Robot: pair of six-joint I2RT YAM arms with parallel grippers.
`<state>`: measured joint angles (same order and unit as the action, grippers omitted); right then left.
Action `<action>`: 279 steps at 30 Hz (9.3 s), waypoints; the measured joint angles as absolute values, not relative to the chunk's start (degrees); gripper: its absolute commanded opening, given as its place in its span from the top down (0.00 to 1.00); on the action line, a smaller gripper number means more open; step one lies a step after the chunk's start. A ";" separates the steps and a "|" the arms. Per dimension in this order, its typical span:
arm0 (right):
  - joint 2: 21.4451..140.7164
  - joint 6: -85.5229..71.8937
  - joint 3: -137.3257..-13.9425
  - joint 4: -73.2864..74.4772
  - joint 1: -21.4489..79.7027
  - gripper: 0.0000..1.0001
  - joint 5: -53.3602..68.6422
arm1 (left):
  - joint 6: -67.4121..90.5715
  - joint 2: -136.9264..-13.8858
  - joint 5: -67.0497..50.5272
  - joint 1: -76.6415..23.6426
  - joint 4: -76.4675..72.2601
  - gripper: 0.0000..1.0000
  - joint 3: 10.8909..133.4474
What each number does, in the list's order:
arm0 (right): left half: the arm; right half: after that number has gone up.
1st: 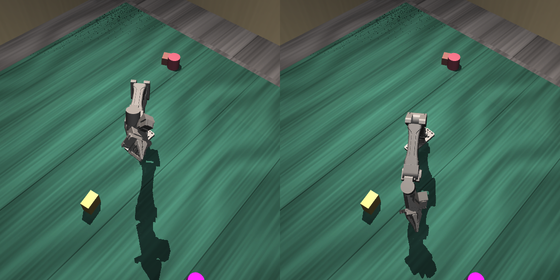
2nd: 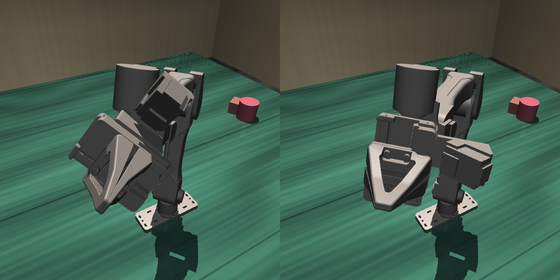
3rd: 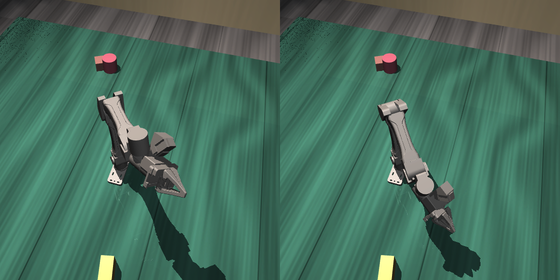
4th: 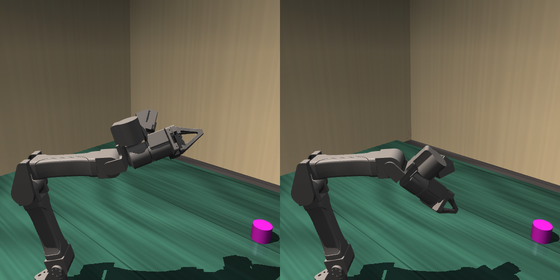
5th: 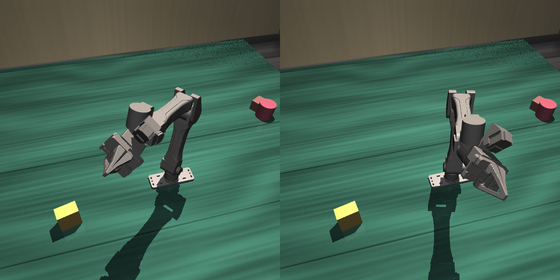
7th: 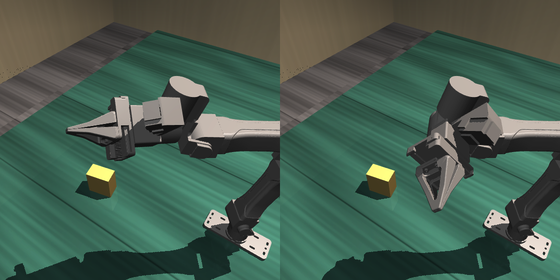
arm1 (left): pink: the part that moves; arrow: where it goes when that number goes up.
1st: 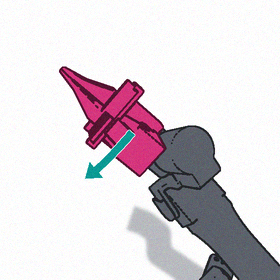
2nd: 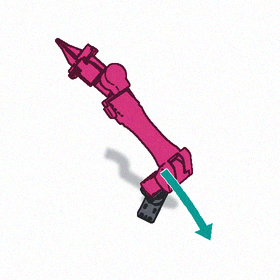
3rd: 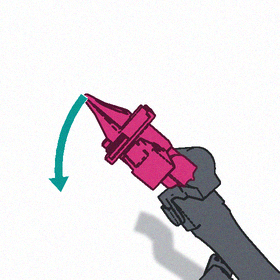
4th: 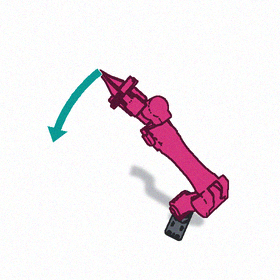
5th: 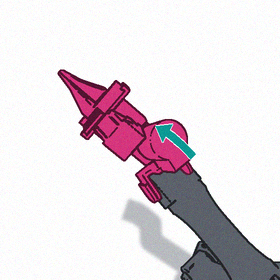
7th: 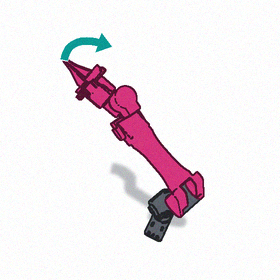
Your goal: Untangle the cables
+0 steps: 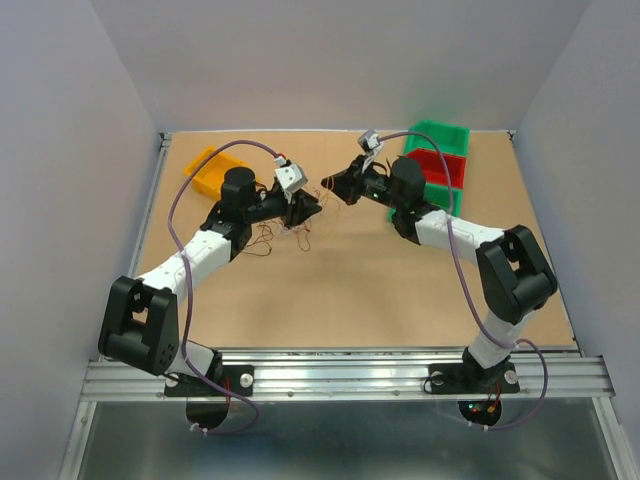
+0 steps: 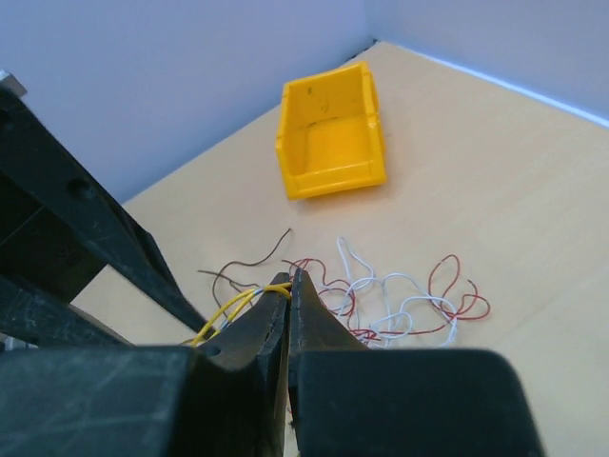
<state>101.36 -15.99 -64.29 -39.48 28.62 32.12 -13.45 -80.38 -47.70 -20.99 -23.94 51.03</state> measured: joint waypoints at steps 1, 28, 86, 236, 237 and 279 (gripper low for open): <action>100.55 -15.88 -63.66 -39.42 28.71 0.99 30.55 | -13.45 -80.36 -47.24 -21.02 -23.97 0.52 51.03; 91.83 -21.17 -52.23 -36.42 5.65 0.99 9.72 | -11.97 -81.03 -39.99 -19.42 -24.18 0.30 51.03; 105.47 -20.75 -67.20 11.53 9.28 0.56 -28.18 | -12.69 -81.03 -40.29 -19.42 -24.18 0.30 51.03; 86.32 -16.69 -79.20 -15.40 32.32 0.99 16.91 | 0.14 -96.05 -34.50 -5.30 -17.17 0.35 62.15; 85.95 -16.69 -79.61 -15.46 32.32 0.99 17.45 | 1.06 -94.70 -36.01 -4.23 -18.63 0.35 61.23; 92.99 -22.41 -79.90 -19.31 32.32 1.00 27.35 | 4.36 -86.52 -31.64 -14.68 -35.11 1.00 55.29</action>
